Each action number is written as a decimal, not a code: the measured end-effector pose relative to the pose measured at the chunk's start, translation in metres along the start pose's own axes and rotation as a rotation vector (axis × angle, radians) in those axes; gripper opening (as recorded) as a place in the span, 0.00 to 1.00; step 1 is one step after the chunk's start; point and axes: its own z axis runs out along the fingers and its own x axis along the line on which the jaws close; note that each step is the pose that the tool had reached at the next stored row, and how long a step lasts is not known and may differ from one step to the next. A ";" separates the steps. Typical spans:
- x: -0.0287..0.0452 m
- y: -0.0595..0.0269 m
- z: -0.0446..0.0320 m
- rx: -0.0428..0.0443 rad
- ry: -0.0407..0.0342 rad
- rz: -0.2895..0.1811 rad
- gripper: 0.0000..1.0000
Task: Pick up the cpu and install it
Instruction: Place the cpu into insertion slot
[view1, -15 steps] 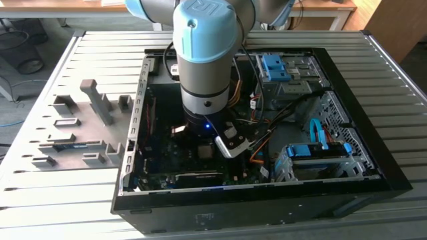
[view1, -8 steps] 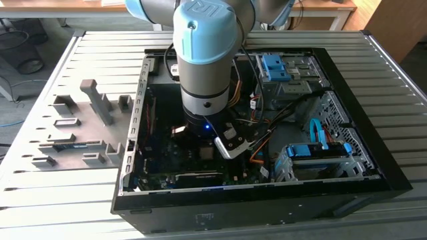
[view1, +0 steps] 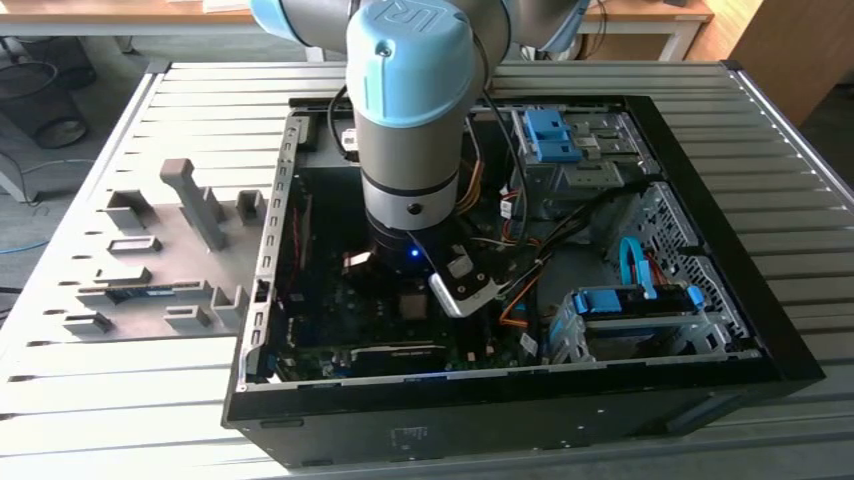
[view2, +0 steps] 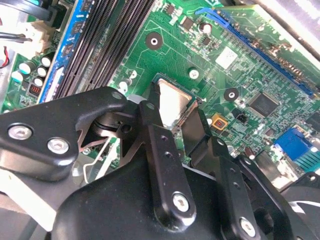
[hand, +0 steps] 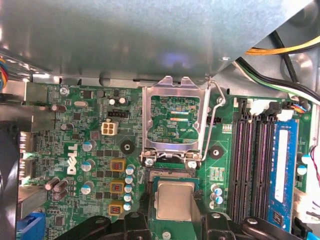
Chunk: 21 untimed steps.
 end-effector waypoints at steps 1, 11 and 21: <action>0.0000 0.0000 0.0000 0.0001 0.0000 0.000 0.45; -0.0040 0.0004 0.0027 0.0017 0.0003 0.004 0.52; -0.0038 0.0022 0.0065 0.0022 0.0005 0.010 0.52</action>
